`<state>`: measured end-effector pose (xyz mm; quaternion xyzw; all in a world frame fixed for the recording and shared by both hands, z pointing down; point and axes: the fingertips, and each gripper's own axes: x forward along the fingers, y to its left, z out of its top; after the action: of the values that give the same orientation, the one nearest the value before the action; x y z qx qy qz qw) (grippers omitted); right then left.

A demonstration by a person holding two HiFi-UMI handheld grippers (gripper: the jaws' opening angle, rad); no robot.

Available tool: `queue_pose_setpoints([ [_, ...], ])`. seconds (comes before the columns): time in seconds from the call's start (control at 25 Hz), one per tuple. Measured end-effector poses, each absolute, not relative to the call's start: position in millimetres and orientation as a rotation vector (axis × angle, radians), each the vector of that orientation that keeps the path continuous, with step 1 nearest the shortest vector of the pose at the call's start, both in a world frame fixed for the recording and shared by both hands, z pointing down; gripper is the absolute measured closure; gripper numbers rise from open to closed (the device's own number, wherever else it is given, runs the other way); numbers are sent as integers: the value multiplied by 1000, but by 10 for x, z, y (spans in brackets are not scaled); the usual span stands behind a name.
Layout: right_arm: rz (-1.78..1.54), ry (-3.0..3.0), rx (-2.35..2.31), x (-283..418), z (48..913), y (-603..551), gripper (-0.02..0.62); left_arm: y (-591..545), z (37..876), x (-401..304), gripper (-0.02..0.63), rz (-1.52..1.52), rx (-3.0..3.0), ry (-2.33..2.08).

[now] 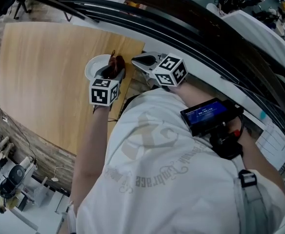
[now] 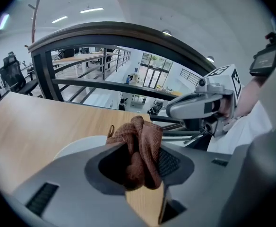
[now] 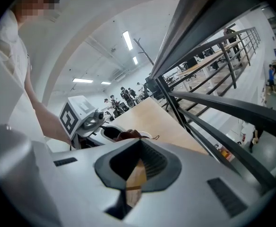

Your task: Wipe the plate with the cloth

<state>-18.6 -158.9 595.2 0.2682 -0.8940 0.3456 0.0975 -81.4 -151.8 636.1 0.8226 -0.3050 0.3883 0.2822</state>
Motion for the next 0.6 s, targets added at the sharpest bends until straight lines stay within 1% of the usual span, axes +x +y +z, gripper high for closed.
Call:
queue_pose_setpoints([
  [0.2, 1000, -2646, 783, -254, 5817, -1440, 581, -1317, 6191, -890, 436, 982, 2213, -851],
  [0.4, 971, -2652, 754, -268, 5795, -1615, 581, -1526, 5905, -946, 436, 758, 2286, -983],
  [0.6, 925, -2674, 714, -426, 5573, -1624, 581, -1399, 5577, -1205, 437, 615, 2280, -1098],
])
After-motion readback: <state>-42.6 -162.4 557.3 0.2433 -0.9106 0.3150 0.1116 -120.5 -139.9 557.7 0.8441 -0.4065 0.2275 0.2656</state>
